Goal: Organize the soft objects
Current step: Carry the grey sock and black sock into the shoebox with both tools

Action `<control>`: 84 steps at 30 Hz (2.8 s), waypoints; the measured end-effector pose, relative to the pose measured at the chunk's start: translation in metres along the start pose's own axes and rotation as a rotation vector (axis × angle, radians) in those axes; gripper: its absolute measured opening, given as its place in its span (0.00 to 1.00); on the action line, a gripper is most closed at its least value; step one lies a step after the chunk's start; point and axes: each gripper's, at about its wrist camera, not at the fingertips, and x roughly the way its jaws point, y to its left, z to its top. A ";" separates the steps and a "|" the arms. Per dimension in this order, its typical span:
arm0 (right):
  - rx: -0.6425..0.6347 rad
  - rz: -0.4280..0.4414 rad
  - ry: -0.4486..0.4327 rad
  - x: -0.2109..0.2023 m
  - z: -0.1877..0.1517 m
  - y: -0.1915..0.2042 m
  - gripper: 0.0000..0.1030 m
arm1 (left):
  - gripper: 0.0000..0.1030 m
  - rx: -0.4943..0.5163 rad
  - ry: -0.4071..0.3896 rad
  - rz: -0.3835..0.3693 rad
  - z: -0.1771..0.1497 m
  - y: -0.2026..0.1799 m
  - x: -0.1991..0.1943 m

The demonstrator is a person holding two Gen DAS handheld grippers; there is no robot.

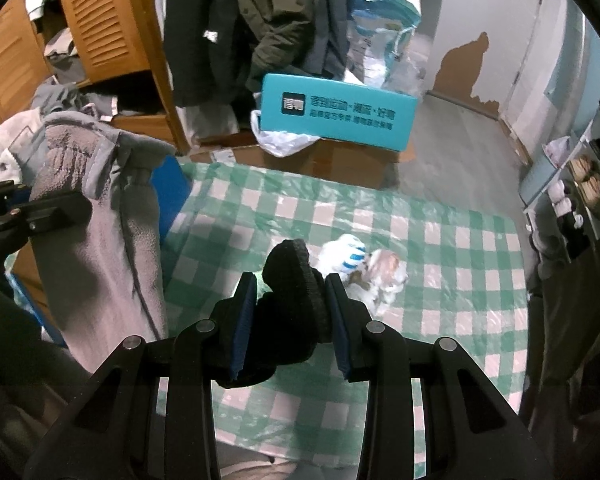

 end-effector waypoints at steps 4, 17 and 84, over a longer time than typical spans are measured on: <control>-0.016 0.010 -0.005 -0.001 0.006 0.012 0.33 | 0.18 -0.001 -0.021 0.017 0.000 0.010 -0.011; -0.080 0.058 -0.030 -0.005 0.032 0.060 0.33 | 0.18 -0.042 -0.089 0.051 0.002 0.045 -0.046; -0.213 0.206 0.076 0.068 0.075 0.205 0.58 | 0.60 -0.302 -0.013 0.256 -0.052 0.180 -0.041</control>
